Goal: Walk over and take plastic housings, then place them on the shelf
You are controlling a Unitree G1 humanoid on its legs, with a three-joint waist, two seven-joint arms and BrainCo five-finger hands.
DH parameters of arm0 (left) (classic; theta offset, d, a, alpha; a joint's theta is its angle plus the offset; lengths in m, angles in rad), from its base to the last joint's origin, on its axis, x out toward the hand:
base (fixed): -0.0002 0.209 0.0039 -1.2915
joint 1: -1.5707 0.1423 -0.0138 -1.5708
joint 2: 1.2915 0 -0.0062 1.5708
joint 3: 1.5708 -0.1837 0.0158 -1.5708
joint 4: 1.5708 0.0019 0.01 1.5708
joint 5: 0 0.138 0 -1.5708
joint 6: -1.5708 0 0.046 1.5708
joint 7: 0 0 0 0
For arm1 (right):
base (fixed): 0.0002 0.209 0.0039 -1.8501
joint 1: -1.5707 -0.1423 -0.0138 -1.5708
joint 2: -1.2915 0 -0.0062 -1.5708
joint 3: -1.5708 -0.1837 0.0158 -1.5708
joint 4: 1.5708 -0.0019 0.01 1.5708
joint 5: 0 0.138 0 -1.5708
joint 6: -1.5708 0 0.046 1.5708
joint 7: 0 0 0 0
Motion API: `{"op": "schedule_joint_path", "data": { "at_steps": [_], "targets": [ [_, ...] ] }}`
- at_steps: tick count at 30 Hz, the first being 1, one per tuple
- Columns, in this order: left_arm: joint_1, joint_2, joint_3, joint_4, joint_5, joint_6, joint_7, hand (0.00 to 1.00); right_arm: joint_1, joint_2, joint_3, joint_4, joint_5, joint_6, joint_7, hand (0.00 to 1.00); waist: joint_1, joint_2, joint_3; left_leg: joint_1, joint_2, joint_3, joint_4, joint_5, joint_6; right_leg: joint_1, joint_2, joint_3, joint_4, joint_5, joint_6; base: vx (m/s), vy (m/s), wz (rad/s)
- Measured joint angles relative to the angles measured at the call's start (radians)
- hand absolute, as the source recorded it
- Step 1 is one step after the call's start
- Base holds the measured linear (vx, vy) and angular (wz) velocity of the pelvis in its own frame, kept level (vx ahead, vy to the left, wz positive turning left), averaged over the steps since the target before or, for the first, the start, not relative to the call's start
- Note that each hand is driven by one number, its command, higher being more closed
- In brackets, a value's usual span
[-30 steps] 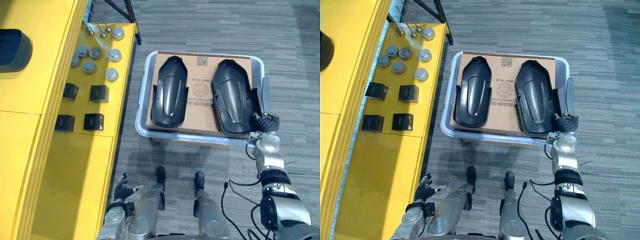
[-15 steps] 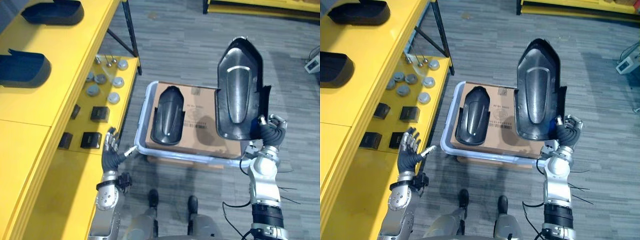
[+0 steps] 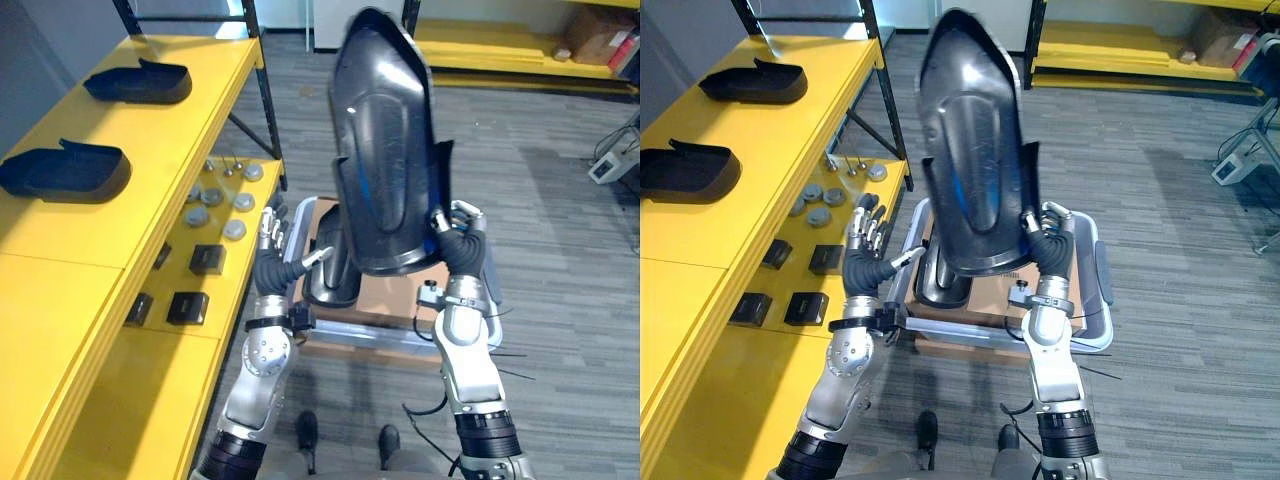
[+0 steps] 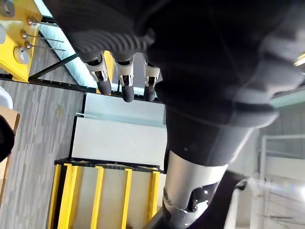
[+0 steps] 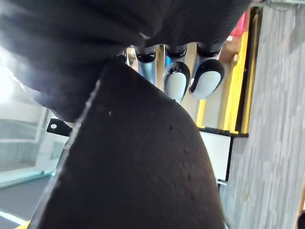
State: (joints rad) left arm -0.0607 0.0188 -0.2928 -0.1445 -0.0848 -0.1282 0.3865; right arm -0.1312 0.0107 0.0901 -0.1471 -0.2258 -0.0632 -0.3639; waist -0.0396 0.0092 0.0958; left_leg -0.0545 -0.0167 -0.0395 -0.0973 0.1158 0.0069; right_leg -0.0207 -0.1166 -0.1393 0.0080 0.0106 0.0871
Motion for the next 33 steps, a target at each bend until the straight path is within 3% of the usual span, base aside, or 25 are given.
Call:
{"op": "schedule_joint_path", "data": {
  "at_steps": [7, 16, 33],
  "targets": [
    [-0.056, 0.004, -0.071, 0.068, -0.030, 0.045, 0.005, 0.00, 0.046, -0.019, 0.134, 0.009, 0.031, -0.005, 0.083, 1.00, -0.003, -0.002, -0.020, 0.008, 0.000, 0.011, -0.005, 0.000, 0.000, 0.001, -0.001, 0.009, -0.001, 0.000, 0.000, -0.01, -0.005, -0.05],
    [-0.056, 0.022, -0.068, 0.097, -0.031, 0.056, -0.004, 0.00, 0.057, -0.039, 0.148, 0.094, 0.020, -0.006, 0.083, 1.00, -0.002, -0.005, -0.059, 0.013, 0.000, 0.010, -0.006, 0.003, 0.002, 0.001, 0.000, 0.008, 0.004, 0.000, 0.000, 0.00, 0.000, 0.00],
    [0.081, 0.027, 0.067, 0.016, -0.068, 0.053, -0.060, 0.00, 0.058, -0.065, -0.124, 0.081, -0.088, 0.006, 0.013, 1.00, 0.000, -0.015, -0.071, 0.016, 0.000, -0.004, -0.006, 0.000, -0.005, 0.018, 0.000, 0.002, 0.000, -0.004, -0.005, -0.01, 0.000, 0.02]
  ]
}}
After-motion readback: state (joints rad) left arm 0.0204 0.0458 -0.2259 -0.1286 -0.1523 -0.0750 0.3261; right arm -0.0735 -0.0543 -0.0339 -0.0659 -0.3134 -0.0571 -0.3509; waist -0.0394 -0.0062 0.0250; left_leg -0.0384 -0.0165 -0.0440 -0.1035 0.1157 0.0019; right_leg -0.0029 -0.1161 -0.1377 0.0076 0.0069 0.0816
